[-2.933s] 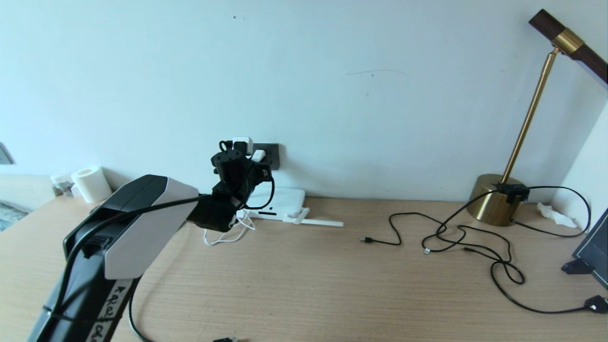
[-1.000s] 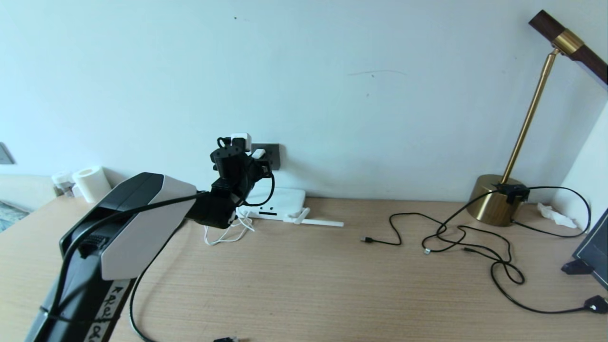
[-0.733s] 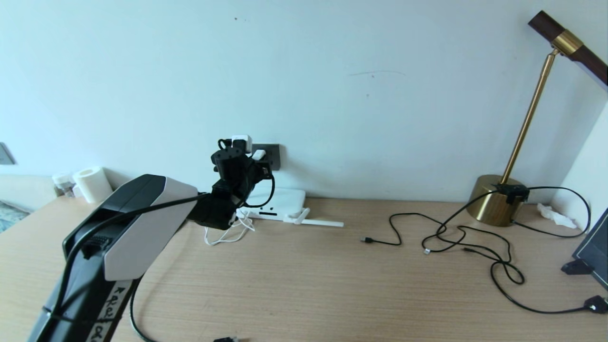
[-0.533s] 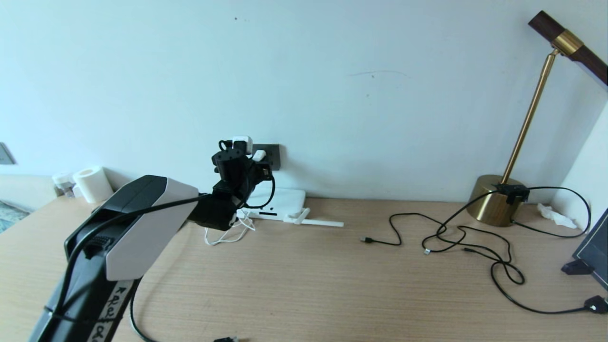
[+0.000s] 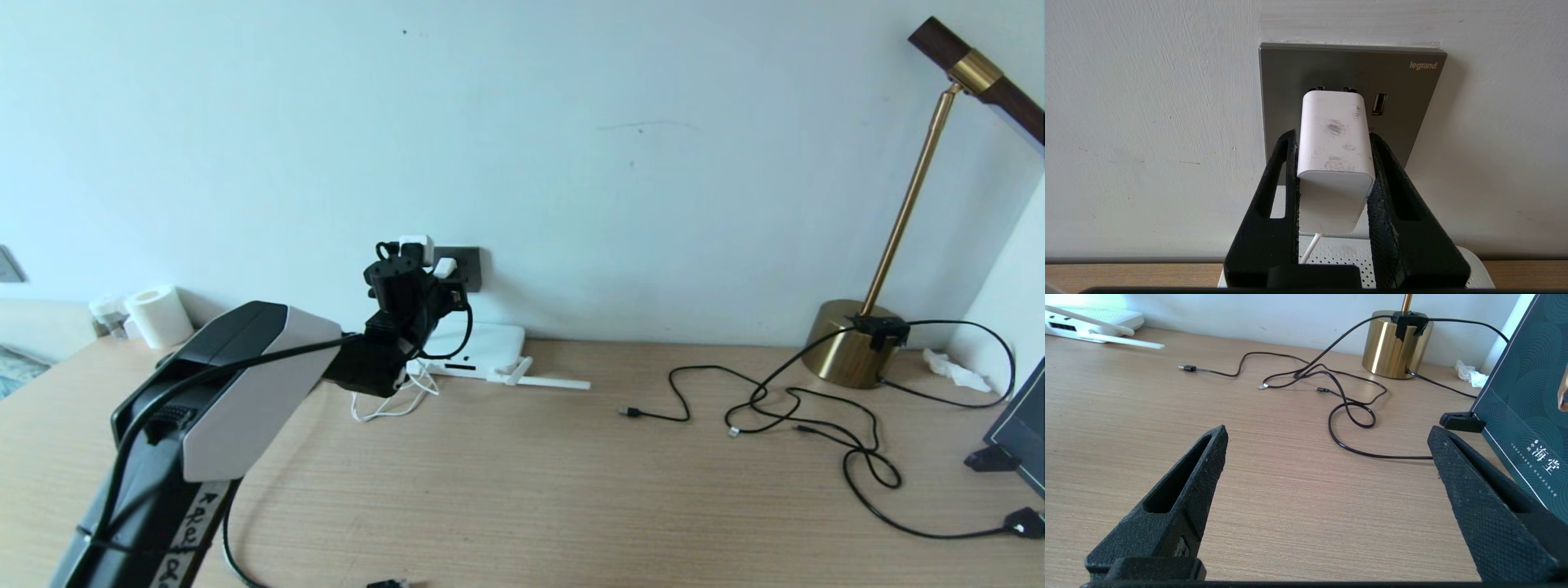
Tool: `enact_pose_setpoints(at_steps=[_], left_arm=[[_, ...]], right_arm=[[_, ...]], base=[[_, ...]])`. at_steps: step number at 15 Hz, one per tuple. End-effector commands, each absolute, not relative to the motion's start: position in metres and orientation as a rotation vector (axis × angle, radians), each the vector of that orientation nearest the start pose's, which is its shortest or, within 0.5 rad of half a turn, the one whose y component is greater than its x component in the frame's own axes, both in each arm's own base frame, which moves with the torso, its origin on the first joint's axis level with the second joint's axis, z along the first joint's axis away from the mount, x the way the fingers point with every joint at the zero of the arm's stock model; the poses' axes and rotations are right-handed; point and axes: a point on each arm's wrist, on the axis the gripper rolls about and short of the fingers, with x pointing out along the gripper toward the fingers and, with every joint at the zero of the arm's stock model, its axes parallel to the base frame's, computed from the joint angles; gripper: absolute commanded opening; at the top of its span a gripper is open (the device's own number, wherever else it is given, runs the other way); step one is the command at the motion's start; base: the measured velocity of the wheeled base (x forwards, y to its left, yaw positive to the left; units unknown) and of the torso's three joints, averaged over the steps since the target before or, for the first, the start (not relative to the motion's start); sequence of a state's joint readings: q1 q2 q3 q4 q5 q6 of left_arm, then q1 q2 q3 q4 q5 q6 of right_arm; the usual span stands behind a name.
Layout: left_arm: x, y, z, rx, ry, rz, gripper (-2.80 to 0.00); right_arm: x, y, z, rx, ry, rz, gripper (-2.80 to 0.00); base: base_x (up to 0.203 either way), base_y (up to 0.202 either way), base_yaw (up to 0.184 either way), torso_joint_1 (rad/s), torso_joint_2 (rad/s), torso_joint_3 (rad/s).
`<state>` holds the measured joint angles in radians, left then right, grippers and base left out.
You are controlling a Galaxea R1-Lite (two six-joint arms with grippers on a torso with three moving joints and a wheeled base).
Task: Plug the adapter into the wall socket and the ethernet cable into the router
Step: Pick up plug
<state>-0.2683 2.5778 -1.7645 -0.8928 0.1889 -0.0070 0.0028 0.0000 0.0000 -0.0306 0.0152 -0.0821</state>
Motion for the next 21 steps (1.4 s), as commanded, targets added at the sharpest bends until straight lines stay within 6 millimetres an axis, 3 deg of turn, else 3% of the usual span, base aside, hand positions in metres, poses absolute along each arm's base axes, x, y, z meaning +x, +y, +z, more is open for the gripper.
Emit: enact_pose_setpoints(at_steps=[1,6,10,14,18,21], left_arm=[[0.511,-0.137,0.100,-0.030,-0.093,-0.080,-2.80],[0.511,-0.136,0.098,-0.007,-0.089,-0.076,-2.80],[0.515,-0.135,0.083,0.000,-0.062,-0.072,-2.80],[0.514,-0.135,0.087,-0.003,-0.069,-0.073,-2.80],[0.508,-0.142,0.106,-0.031,-0.097,-0.085,-2.80],[0.510,-0.142,0.095,-0.026,-0.076,-0.082,-2.80]], right_arm=[[-0.022,0.000,0.076,-0.083,-0.020,0.018,0.00],[-0.022,0.000,0.076,-0.083,-0.021,0.018,0.00],[-0.022,0.000,0.076,-0.083,-0.019,0.018,0.00],[-0.022,0.000,0.076,-0.083,-0.019,0.018,0.00],[-0.022,0.000,0.076,-0.083,-0.019,0.018,0.00],[-0.022,0.000,0.076,-0.083,-0.020,0.018,0.00]], base=[[0.000,0.000,0.000,0.000,0.00,0.000],[0.000,0.000,0.000,0.000,0.00,0.000],[0.000,0.000,0.000,0.000,0.00,0.000],[0.000,0.000,0.000,0.000,0.00,0.000],[0.000,0.000,0.000,0.000,0.00,0.000],[0.000,0.000,0.000,0.000,0.00,0.000]])
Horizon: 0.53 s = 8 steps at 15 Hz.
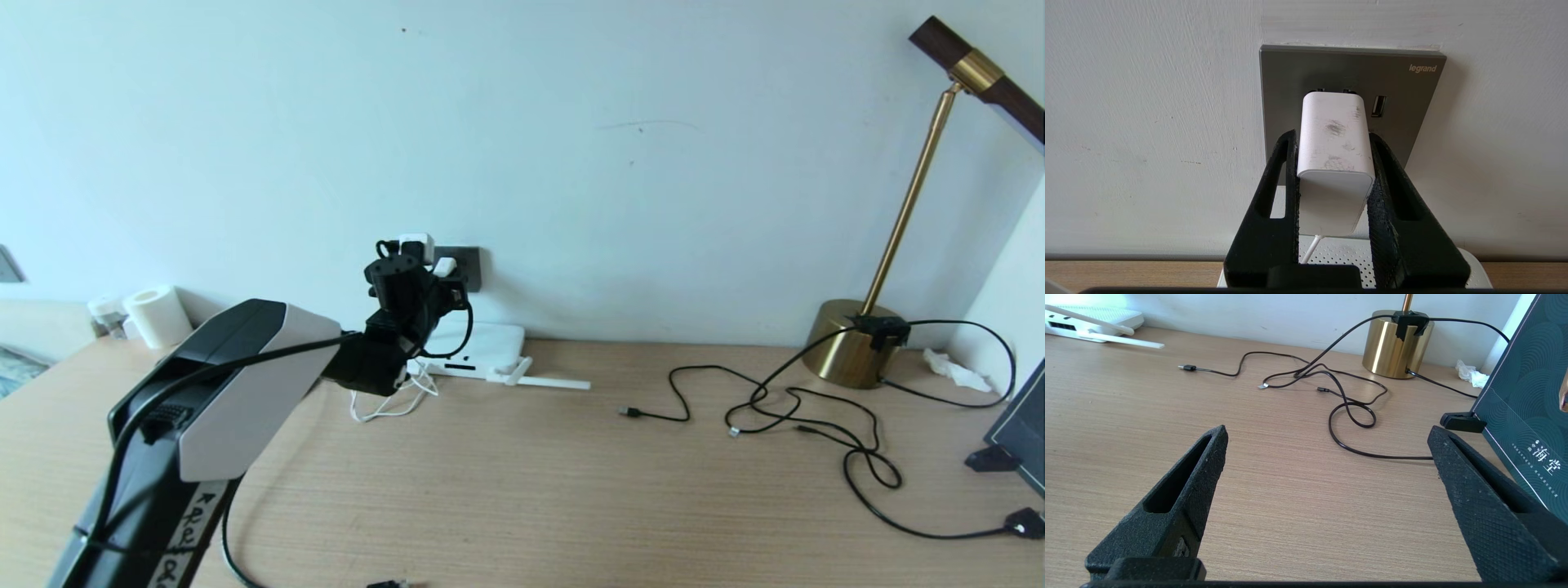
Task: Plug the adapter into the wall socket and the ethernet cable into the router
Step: Pick up plug
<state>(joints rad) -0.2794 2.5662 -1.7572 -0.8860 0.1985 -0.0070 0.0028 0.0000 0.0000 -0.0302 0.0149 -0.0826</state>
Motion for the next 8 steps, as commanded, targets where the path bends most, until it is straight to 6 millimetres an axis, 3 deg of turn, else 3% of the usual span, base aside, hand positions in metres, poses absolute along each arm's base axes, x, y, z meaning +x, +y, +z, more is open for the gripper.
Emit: enact_pose_setpoints(at_steps=[1,5,8], left_arm=[[0.5112,-0.1406,0.0889,-0.024,-0.065,-0.079,-2.80],[0.5161,-0.1382,0.0795,-0.022,-0.059,-0.072,-2.80],[0.5143,-0.1386,0.0876,-0.027,-0.074,-0.074,-2.80]], right_arm=[[-0.0219,0.0003,0.0757,-0.083,-0.020,0.018,0.00],[-0.0219,0.0003,0.0757,-0.083,-0.019,0.018,0.00],[-0.0220,0.0003,0.0756,-0.083,-0.021,0.018,0.00]], base=[[0.000,0.000,0.000,0.000,0.00,0.000],[0.000,0.000,0.000,0.000,0.00,0.000],[0.000,0.000,0.000,0.000,0.00,0.000]])
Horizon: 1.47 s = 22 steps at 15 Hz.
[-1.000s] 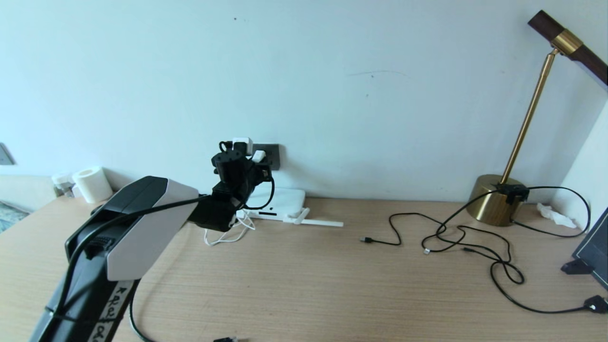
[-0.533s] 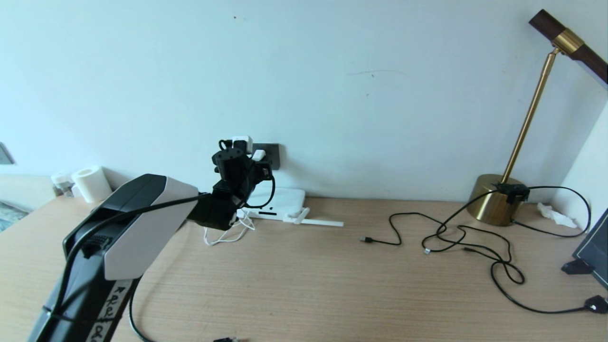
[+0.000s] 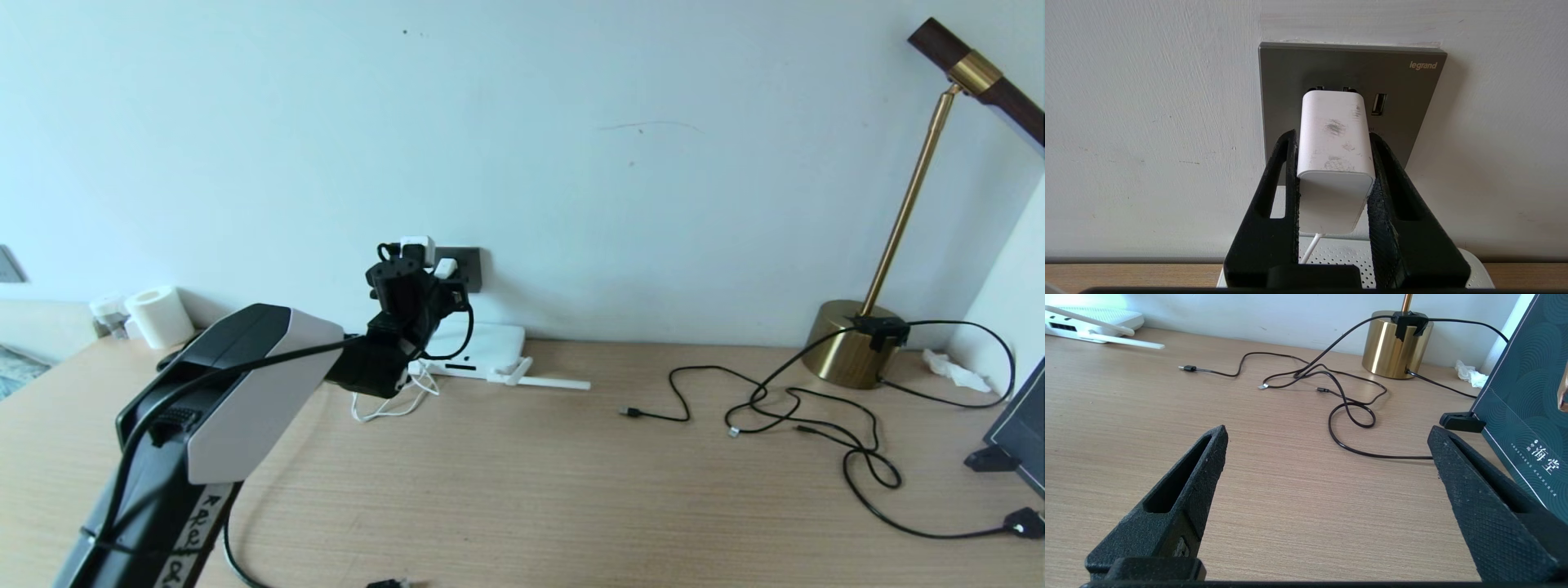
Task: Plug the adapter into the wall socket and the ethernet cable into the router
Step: Pick up plug
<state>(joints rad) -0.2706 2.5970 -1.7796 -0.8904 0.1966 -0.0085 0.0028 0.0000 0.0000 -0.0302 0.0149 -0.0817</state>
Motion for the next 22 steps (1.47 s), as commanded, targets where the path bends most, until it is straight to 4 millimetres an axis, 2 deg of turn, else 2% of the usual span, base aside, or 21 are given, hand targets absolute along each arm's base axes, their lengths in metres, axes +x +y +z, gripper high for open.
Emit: enact_pose_setpoints(at_steps=[1,3,6,11,22], left_arm=[[0.5131,-0.1383,0.0928,-0.028,-0.082,-0.074,-2.80],[0.5105,-0.1392,0.0953,-0.029,-0.080,-0.077,-2.80],[0.5120,-0.1388,0.0861,-0.033,-0.062,-0.076,-2.80],[0.5115,-0.1428,0.0899,-0.103,-0.032,-0.083,-2.80],[0.5121,-0.1429,0.0874,-0.119,-0.030,-0.077,-2.80]], right_arm=[[-0.0220,0.0003,0.0756,-0.083,-0.020,0.018,0.00],[-0.0219,0.0003,0.0757,-0.083,-0.019,0.018,0.00],[-0.0220,0.0003,0.0757,-0.083,-0.020,0.018,0.00],[-0.0220,0.0003,0.0756,-0.083,-0.021,0.018,0.00],[-0.0219,0.0003,0.0757,-0.083,-0.019,0.018,0.00]], base=[[0.000,0.000,0.000,0.000,0.00,0.000],[0.000,0.000,0.000,0.000,0.00,0.000],[0.000,0.000,0.000,0.000,0.00,0.000],[0.000,0.000,0.000,0.000,0.00,0.000],[0.000,0.000,0.000,0.000,0.00,0.000]])
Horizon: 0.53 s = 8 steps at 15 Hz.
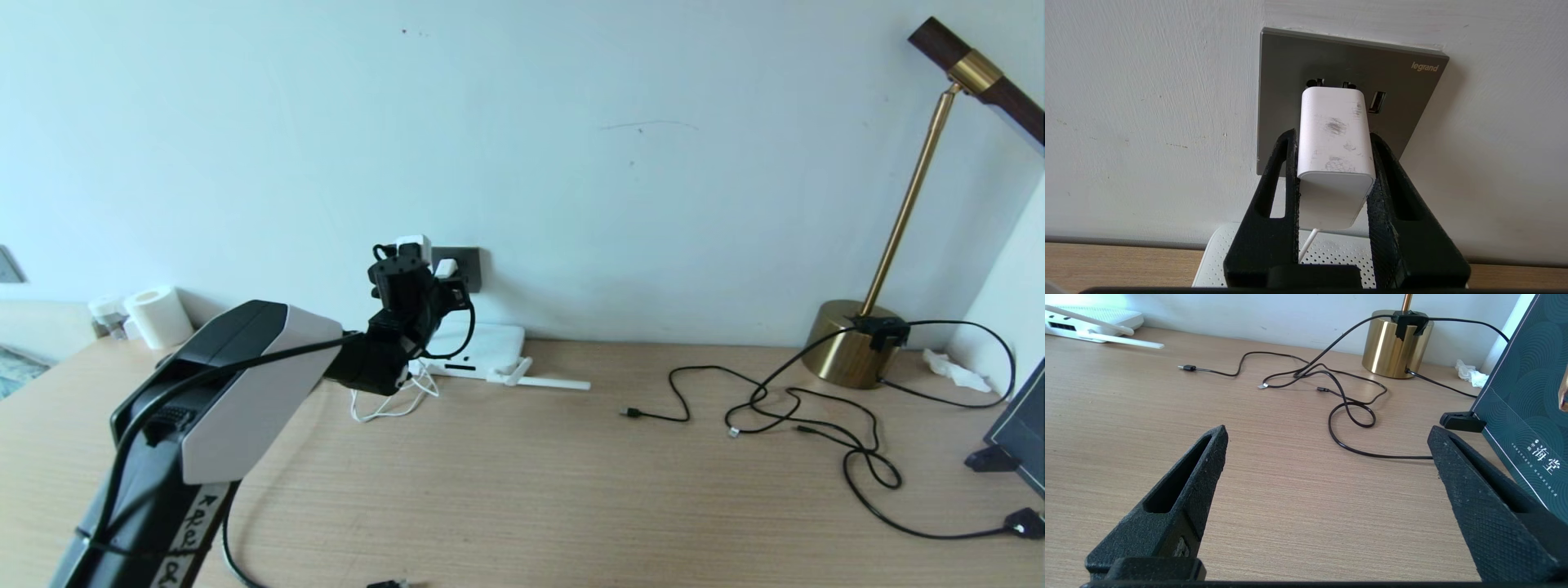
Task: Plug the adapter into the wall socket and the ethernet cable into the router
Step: Pick up plug
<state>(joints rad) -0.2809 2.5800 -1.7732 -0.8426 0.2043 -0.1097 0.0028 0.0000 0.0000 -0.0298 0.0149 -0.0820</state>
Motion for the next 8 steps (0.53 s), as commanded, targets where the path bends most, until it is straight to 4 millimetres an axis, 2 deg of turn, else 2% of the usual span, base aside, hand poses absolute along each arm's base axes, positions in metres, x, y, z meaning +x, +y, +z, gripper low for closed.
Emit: enact_pose_setpoints(at_steps=[1,8], left_arm=[[0.5125,-0.1430,0.0851,-0.132,-0.024,-0.077,-2.80],[0.5145,-0.1369,0.0757,-0.102,-0.008,-0.065,-2.80]], right_arm=[[-0.0219,0.0003,0.0757,-0.083,-0.019,0.018,0.00],[-0.0220,0.0003,0.0756,-0.083,-0.021,0.018,0.00]], base=[[0.000,0.000,0.000,0.000,0.00,0.000],[0.000,0.000,0.000,0.000,0.00,0.000]])
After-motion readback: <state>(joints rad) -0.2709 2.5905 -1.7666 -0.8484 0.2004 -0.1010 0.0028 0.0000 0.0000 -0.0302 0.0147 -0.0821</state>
